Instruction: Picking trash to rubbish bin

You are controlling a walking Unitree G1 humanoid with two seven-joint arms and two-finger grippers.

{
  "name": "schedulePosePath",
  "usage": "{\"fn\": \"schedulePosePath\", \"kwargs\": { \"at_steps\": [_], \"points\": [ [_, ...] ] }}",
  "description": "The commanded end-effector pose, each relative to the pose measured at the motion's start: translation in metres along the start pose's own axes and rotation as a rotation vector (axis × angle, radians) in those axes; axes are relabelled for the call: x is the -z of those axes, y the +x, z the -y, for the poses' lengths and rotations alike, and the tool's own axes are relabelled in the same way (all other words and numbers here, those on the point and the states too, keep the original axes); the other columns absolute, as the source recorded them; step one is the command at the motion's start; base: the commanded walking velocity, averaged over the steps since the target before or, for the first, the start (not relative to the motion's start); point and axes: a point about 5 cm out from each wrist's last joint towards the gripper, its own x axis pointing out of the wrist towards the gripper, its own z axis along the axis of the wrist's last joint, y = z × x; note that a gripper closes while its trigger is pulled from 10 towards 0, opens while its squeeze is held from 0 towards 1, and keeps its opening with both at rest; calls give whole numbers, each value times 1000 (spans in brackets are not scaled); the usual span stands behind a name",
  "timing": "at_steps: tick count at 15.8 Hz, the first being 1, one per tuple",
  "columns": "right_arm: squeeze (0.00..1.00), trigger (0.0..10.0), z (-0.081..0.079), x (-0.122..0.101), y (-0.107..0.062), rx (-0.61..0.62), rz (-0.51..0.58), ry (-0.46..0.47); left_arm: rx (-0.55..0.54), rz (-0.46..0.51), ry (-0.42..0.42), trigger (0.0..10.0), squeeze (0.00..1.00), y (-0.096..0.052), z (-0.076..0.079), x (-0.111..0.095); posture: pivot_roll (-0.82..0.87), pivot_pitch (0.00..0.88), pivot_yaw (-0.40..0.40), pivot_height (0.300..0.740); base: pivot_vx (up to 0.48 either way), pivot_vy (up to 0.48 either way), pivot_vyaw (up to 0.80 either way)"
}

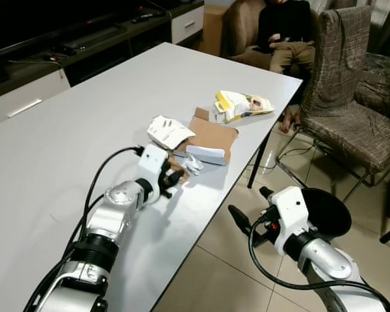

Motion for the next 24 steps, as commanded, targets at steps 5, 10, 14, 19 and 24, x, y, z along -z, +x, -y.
{"fn": "schedulePosePath", "kwargs": {
  "at_steps": [5, 10, 14, 19, 24],
  "points": [
    [0, 10000, -6, -1, -3, -68, -20, 24, -75, -132, 128, 10000, 0, 3, -8, 21, -120, 16, 2, 740, 0, 0, 0],
    [0, 10000, -15, 2, -4, -163, -61, 22, -16, -187, 110, 0, 0, 2, -4, 36, -113, 12, -6, 740, 0, 0, 0],
    [0, 10000, -15, 3, -4, -171, -69, 20, 7, -217, 77, 0, 0, -1, -4, 43, -108, 3, -9, 740, 0, 0, 0],
    [0, 10000, -15, 4, -2, -170, -66, 17, -30, -224, 66, 0, 0, -5, -11, 46, -105, 0, -6, 740, 0, 0, 0],
    [0, 10000, -10, 1, 2, -122, -34, 17, -82, -101, 45, 0, 0, -16, -25, 29, -98, 0, -4, 740, 0, 0, 0]
  ]
}}
